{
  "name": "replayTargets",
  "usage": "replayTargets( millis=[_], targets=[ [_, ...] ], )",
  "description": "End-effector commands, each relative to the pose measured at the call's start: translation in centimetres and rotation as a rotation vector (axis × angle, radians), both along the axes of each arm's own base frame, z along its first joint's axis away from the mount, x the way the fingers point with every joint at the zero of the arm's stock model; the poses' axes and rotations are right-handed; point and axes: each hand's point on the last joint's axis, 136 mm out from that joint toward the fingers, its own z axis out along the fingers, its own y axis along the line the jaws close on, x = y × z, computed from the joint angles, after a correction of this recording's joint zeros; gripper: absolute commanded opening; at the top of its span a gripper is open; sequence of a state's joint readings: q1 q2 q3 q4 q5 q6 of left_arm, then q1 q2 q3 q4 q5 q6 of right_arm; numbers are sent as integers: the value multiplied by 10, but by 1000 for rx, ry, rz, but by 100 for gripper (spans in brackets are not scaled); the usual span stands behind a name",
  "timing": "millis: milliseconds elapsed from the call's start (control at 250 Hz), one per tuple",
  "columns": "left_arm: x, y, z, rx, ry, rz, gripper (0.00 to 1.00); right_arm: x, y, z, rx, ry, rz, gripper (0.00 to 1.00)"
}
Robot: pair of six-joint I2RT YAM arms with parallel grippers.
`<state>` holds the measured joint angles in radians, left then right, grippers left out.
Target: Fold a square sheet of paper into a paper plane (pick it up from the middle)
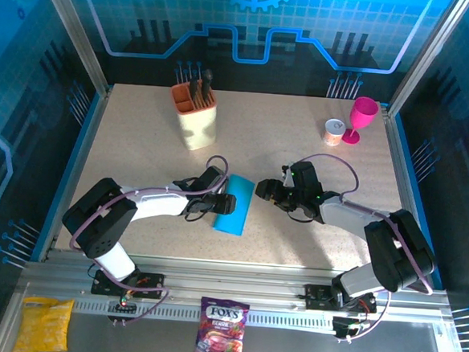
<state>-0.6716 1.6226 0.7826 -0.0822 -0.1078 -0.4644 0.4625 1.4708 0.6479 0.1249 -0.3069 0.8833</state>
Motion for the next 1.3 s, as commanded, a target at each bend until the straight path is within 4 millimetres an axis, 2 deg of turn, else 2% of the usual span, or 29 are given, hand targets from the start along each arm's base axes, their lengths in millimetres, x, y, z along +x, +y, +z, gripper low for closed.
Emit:
replayTargets(
  millis=[0, 224, 479, 787, 983, 1294],
  targets=[
    [-4, -4, -3, 2, 21, -27, 64, -5, 9, -2, 12, 9, 37, 66],
    [-5, -4, -9, 7, 33, -22, 64, -4, 15, -2, 20, 11, 55, 56],
    [-2, -7, -6, -11, 32, -7, 64, -2, 21, -6, 23, 22, 69, 43],
    [0, -11, -2, -30, 31, -5, 64, 1, 24, -10, 24, 28, 72, 36],
    [0, -11, -4, -31, 38, 0, 64, 3, 28, -11, 32, 30, 79, 27],
    [1, -12, -7, -25, 43, 5, 63, 0, 45, -13, 38, 34, 125, 20]
  ],
)
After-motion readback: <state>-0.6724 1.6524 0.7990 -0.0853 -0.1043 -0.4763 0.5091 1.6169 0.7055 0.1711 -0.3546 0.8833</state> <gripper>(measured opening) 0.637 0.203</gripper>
